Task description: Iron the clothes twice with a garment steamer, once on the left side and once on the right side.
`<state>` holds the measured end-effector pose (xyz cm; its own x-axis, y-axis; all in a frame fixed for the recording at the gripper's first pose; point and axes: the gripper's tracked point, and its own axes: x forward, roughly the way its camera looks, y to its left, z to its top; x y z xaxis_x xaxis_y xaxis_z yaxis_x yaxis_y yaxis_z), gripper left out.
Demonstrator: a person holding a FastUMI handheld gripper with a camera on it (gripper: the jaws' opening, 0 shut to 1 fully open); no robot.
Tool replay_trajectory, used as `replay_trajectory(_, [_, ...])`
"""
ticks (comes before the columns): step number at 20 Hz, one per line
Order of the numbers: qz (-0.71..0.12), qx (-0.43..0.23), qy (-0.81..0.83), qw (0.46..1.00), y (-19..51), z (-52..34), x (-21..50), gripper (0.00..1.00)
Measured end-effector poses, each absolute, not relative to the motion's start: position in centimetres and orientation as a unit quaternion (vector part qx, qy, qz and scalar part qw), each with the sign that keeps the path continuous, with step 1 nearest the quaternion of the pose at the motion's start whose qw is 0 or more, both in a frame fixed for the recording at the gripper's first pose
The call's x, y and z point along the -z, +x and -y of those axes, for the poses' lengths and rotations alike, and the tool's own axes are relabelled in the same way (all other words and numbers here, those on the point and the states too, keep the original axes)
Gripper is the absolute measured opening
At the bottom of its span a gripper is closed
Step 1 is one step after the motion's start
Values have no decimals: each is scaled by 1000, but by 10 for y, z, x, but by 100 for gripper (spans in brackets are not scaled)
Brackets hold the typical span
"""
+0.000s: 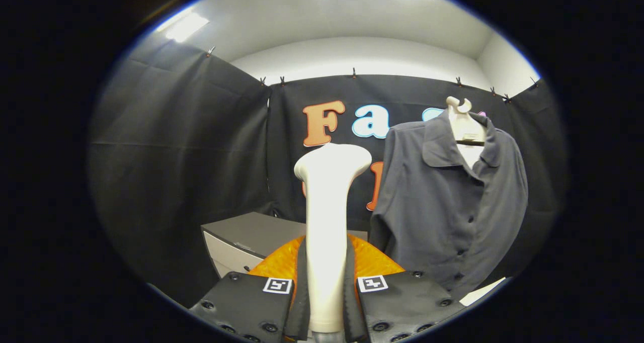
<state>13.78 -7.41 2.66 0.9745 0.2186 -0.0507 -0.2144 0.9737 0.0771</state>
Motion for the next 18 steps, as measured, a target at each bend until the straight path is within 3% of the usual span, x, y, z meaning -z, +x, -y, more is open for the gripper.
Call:
replay_trajectory(8, [-10, -67, 13, 998, 124, 159, -25, 34])
replay_trajectory(18, [-18, -39, 18, 999, 168, 215, 11, 34])
